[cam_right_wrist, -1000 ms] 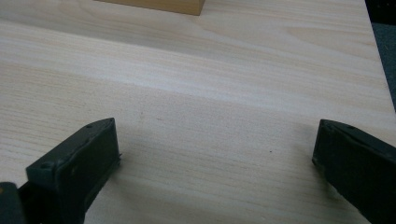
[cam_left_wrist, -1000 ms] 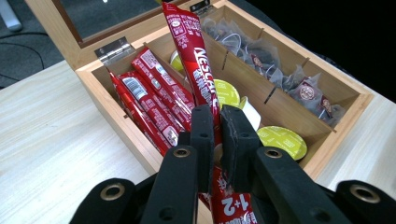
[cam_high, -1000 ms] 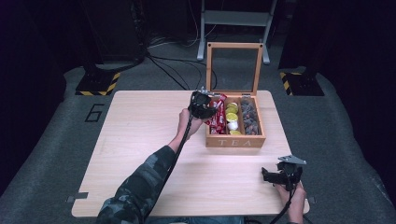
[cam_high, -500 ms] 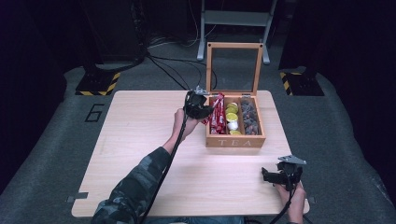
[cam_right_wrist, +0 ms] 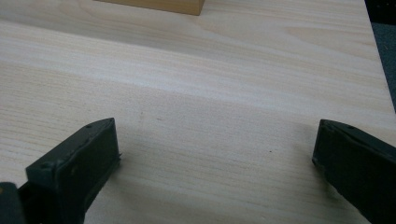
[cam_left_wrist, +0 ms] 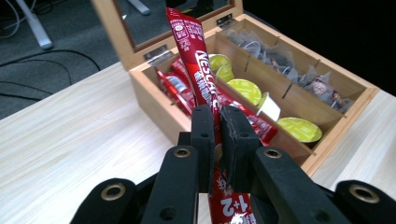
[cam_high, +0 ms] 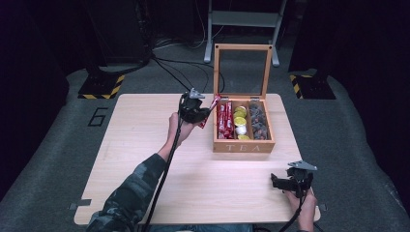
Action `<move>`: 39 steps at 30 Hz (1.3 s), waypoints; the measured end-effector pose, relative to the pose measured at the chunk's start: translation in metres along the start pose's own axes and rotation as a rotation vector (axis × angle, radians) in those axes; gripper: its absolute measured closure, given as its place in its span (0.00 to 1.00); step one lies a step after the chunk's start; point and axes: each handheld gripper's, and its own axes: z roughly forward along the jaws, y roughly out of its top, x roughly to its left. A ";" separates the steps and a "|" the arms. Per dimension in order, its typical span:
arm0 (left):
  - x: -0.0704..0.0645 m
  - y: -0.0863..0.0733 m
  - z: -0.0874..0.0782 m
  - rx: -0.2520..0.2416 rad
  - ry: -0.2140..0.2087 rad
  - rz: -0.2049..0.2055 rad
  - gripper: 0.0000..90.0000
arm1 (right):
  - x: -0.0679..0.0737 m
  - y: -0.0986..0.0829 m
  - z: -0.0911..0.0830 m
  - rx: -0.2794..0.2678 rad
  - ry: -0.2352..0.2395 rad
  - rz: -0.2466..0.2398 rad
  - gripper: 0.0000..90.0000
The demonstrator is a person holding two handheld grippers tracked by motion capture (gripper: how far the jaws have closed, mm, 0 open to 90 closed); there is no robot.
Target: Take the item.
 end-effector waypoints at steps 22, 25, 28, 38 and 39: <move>0.034 -0.017 -0.041 -0.041 0.083 -0.019 0.93 | 0.000 0.000 0.000 0.000 -0.001 0.001 0.00; 0.040 -0.019 -0.047 -0.043 0.096 -0.026 0.93 | 0.000 0.000 0.000 0.000 -0.001 0.001 0.00; 0.048 -0.023 -0.054 -0.044 0.110 -0.034 0.93 | 0.000 0.000 0.000 0.000 -0.001 0.001 0.00; 0.066 -0.036 -0.067 -0.050 0.146 -0.065 0.93 | 0.000 0.000 0.000 0.000 -0.001 0.001 0.00; 0.066 -0.036 -0.067 -0.050 0.146 -0.065 0.93 | 0.000 0.000 0.000 0.000 0.000 0.001 0.00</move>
